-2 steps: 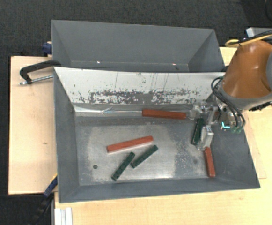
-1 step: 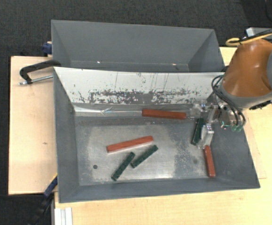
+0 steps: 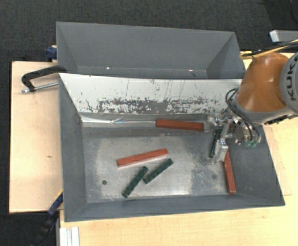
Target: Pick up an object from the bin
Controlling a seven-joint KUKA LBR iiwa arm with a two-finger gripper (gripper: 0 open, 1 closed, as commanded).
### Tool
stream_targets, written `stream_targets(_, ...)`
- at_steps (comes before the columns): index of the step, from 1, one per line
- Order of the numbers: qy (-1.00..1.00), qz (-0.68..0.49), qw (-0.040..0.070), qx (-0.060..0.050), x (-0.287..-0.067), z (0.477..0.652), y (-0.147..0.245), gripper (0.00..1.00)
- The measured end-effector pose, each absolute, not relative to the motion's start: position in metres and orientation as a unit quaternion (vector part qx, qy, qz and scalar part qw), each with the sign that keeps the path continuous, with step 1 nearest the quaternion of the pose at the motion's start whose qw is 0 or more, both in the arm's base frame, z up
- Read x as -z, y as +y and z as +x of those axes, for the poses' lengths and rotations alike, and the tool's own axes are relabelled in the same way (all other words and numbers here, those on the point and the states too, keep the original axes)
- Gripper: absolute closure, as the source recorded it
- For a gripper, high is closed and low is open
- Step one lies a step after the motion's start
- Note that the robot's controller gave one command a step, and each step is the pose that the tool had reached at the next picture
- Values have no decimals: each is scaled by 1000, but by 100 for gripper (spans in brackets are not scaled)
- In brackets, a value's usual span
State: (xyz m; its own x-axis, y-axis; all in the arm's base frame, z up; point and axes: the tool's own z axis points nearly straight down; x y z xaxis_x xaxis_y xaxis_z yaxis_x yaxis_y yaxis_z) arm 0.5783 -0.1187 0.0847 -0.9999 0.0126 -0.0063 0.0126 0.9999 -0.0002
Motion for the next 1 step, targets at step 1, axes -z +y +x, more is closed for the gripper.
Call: stream_targets(1,999,52,2,-1,-77,571,-140,0)
